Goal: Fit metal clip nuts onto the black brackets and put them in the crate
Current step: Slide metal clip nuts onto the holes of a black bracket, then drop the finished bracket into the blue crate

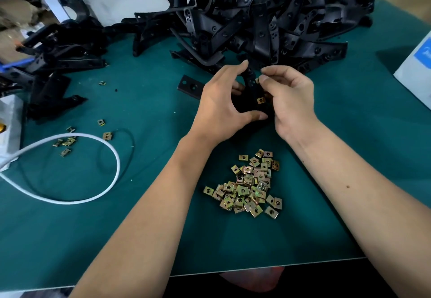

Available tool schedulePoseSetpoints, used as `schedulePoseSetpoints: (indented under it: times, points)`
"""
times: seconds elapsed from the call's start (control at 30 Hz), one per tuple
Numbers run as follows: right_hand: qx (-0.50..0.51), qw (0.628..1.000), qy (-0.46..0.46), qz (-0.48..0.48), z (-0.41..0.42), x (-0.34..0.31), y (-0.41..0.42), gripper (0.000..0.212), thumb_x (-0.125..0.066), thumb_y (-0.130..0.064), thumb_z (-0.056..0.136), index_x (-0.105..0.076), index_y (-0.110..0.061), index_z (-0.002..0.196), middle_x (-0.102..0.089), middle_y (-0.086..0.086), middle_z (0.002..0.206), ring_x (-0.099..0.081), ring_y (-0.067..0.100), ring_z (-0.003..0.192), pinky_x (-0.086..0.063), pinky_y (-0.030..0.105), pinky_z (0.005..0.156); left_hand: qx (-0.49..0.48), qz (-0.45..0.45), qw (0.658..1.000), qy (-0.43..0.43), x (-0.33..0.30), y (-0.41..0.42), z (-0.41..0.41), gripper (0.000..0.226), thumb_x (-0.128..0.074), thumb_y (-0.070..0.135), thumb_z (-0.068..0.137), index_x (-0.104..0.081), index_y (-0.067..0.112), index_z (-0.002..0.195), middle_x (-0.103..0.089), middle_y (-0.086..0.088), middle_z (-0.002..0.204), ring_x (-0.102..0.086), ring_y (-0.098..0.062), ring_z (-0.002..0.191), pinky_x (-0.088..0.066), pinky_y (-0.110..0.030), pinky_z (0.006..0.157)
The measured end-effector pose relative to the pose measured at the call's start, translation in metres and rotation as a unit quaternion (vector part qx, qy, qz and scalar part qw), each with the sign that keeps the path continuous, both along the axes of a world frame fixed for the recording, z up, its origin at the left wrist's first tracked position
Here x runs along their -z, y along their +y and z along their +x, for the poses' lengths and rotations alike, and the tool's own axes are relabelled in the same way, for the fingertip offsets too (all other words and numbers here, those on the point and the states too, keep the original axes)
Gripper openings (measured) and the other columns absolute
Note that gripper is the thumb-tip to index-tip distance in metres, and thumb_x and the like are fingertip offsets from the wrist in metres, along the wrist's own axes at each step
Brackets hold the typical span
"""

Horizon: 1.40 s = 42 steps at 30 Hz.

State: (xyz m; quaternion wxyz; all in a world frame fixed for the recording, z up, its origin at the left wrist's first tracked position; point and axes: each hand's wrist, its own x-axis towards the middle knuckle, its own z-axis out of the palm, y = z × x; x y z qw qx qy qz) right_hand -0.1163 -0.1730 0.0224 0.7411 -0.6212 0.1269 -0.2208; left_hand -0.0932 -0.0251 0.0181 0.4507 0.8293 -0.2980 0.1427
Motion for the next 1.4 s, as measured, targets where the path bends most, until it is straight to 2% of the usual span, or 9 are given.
schedulePoseSetpoints:
  times: [0.13,0.4,0.53,0.7,0.8,0.9,1.13,1.27,1.4]
  points:
    - [-0.020,0.998,-0.009,-0.062,-0.002,-0.002,0.003,0.020,-0.071,0.001,0.089,-0.075,-0.016,0.099,-0.070,0.000,0.083,-0.070,0.011,0.083,-0.059,0.029,0.083,-0.008,0.013,1.000,-0.013,-0.001,-0.003,-0.002,0.105,-0.100,0.035,0.060,-0.050,0.004,0.147,-0.058,-0.005,0.133,-0.060,-0.014,0.105,-0.054,-0.029,0.095]
    - [-0.018,0.989,-0.001,-0.144,-0.001,0.001,0.001,0.014,-0.065,-0.014,0.098,-0.073,-0.021,0.107,-0.074,-0.002,0.087,-0.069,0.004,0.084,-0.054,0.018,0.075,-0.030,0.020,0.999,0.001,0.000,-0.005,0.000,0.107,-0.099,0.040,0.059,-0.050,0.008,0.148,-0.058,0.000,0.130,-0.059,-0.007,0.099,-0.050,-0.014,0.090]
    - [-0.022,0.996,0.062,-0.066,-0.002,-0.005,-0.005,0.028,-0.048,-0.028,0.108,-0.073,-0.015,0.108,-0.077,0.007,0.100,-0.073,0.022,0.097,-0.060,0.039,0.085,-0.035,0.027,0.999,0.014,-0.005,-0.008,-0.002,0.109,-0.099,0.038,0.059,-0.048,0.009,0.150,-0.058,0.001,0.130,-0.060,-0.007,0.099,-0.050,-0.014,0.092]
    - [-0.085,0.985,0.090,0.122,-0.026,-0.022,-0.034,0.041,-0.049,-0.050,0.106,-0.071,-0.016,0.103,-0.077,0.000,0.090,-0.074,0.016,0.082,-0.055,0.028,0.061,0.023,0.035,0.999,-0.020,-0.028,-0.049,-0.016,0.106,-0.098,0.034,0.061,-0.048,0.005,0.150,-0.058,-0.003,0.130,-0.060,-0.008,0.102,-0.051,-0.018,0.096]
    - [-0.102,0.972,0.035,0.211,-0.058,-0.036,-0.072,0.043,-0.051,-0.053,0.104,-0.074,-0.016,0.101,-0.077,0.001,0.094,-0.074,0.017,0.087,-0.052,0.031,0.079,0.106,0.060,0.992,-0.046,-0.048,-0.097,-0.032,0.104,-0.098,0.030,0.061,-0.049,0.002,0.148,-0.057,-0.008,0.131,-0.059,-0.015,0.108,-0.051,-0.030,0.100]
    - [-0.061,0.970,-0.042,0.230,-0.108,-0.039,-0.119,0.033,-0.051,-0.037,0.107,-0.076,-0.018,0.096,-0.073,0.000,0.089,-0.072,0.013,0.083,-0.057,0.026,0.067,0.213,0.078,0.973,-0.051,-0.059,-0.158,-0.059,0.102,-0.096,0.026,0.060,-0.050,-0.001,0.146,-0.053,-0.011,0.133,-0.057,-0.017,0.110,-0.049,-0.028,0.101]
    - [0.124,0.941,-0.175,0.261,-0.274,-0.002,-0.236,0.030,-0.042,-0.024,0.105,-0.058,-0.008,0.126,-0.070,0.012,0.110,-0.070,0.023,0.101,-0.059,0.030,0.078,0.434,0.127,0.892,-0.016,-0.042,-0.312,-0.179,0.103,-0.097,0.019,0.061,-0.047,0.004,0.150,-0.038,-0.014,0.146,-0.060,-0.023,0.120,-0.046,-0.036,0.109]
    - [0.259,0.912,-0.134,0.288,-0.371,0.053,-0.277,0.040,-0.050,-0.030,0.098,-0.050,-0.012,0.135,-0.054,0.017,0.137,-0.053,0.033,0.131,-0.046,0.046,0.110,0.514,0.203,0.833,-0.030,0.004,-0.357,-0.257,0.090,-0.091,0.025,0.072,-0.047,0.006,0.149,-0.040,-0.014,0.145,-0.050,-0.029,0.132,-0.038,-0.040,0.114]
    - [0.361,0.862,-0.031,0.355,-0.437,0.124,-0.288,0.020,-0.048,-0.030,0.102,-0.060,-0.015,0.108,-0.061,0.015,0.123,-0.063,0.029,0.115,-0.048,0.044,0.108,0.539,0.273,0.797,0.013,0.062,-0.366,-0.301,0.073,-0.086,0.026,0.079,-0.054,0.010,0.143,-0.044,-0.010,0.141,-0.054,-0.031,0.127,-0.041,-0.042,0.111]
